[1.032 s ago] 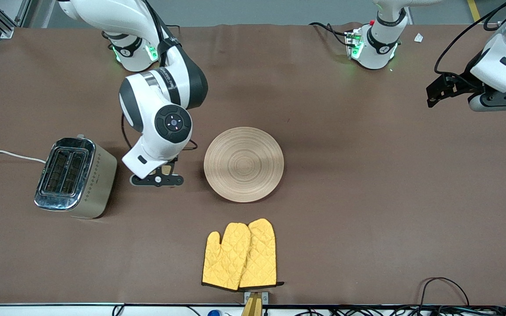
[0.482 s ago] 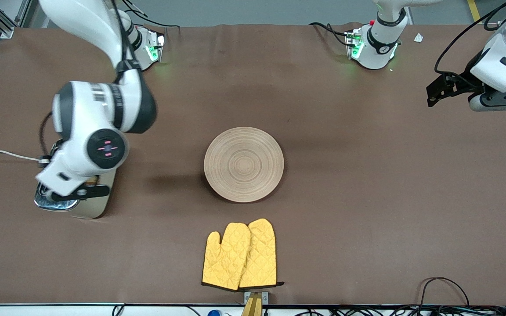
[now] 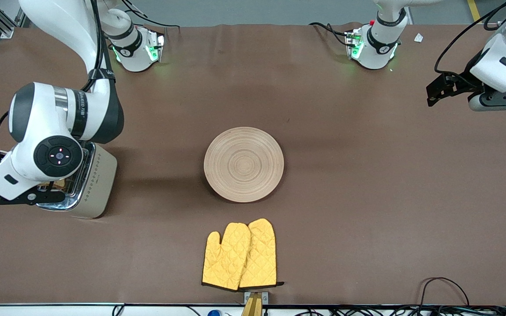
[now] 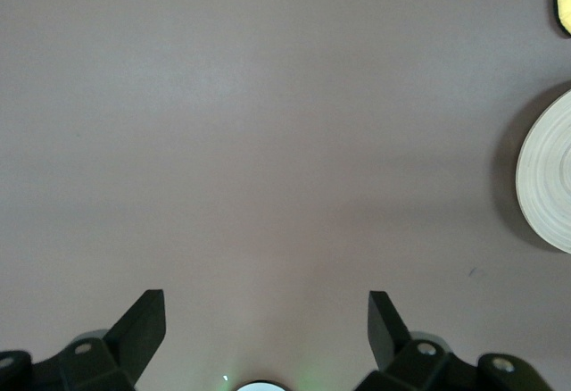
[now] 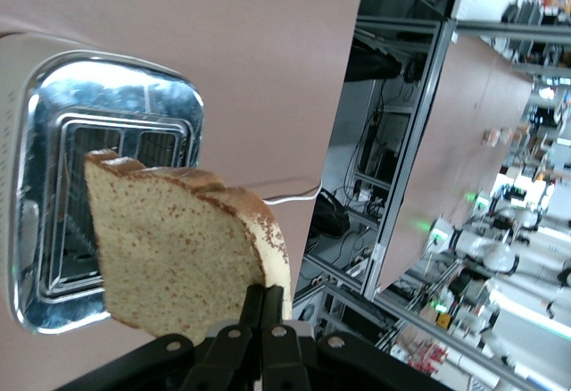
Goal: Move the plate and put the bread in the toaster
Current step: 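Lower the bread into a toaster slot and open the right gripper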
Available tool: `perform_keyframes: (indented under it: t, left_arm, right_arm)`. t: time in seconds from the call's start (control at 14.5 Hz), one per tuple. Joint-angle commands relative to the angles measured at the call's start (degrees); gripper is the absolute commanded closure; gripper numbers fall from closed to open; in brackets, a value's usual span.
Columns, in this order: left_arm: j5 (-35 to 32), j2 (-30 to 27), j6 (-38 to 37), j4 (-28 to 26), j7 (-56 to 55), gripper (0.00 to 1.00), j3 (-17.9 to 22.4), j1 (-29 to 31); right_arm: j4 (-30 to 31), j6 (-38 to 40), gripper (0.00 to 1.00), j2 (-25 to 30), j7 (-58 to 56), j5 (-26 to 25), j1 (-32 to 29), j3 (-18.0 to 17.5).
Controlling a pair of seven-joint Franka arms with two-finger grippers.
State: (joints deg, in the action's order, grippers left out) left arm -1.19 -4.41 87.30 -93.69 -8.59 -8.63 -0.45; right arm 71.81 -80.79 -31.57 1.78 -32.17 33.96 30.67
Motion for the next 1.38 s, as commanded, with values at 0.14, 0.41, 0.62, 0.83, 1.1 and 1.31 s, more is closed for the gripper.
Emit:
perform_keyframes:
  t: [0.14, 0.41, 0.62, 0.83, 1.1, 1.31]
  left_arm:
    - [-0.1, -0.6, -1.0, 0.4, 1.0, 0.00, -0.1, 0.3]
    - [-0.2, -0.6, -1.0, 0.3, 1.3, 0.00, -0.1, 0.3]
    - [-0.3, -0.9, -3.8, 0.4, 1.3, 0.00, -0.1, 0.3]
    - [-0.5, -0.7, -3.8, 0.4, 1.1, 0.00, -0.2, 0.1]
    - [-0.3, -0.6, -3.8, 1.0, 0.8, 0.00, -0.5, 0.0]
    - [-0.1, -0.3, -3.7, 1.3, 0.9, 0.00, -0.6, 0.0]
  right_arm:
    - [2.8, -1.2, 1.00, -0.1, 6.0, 0.7, -0.7, -0.3]
    - [6.9, -3.8, 1.00, 0.0, 10.3, 2.9, 0.3, -0.4]
    - [7.6, -4.1, 1.00, 0.0, 11.2, 3.0, 0.6, -0.6]
    - [9.1, -4.8, 1.00, 0.0, 12.2, 3.0, 0.6, -0.5]
    - [11.2, -5.8, 0.99, 0.1, 14.5, 3.0, 0.6, -0.5]
    - [11.9, -5.6, 0.99, 0.1, 16.2, 3.6, 0.6, -0.6]
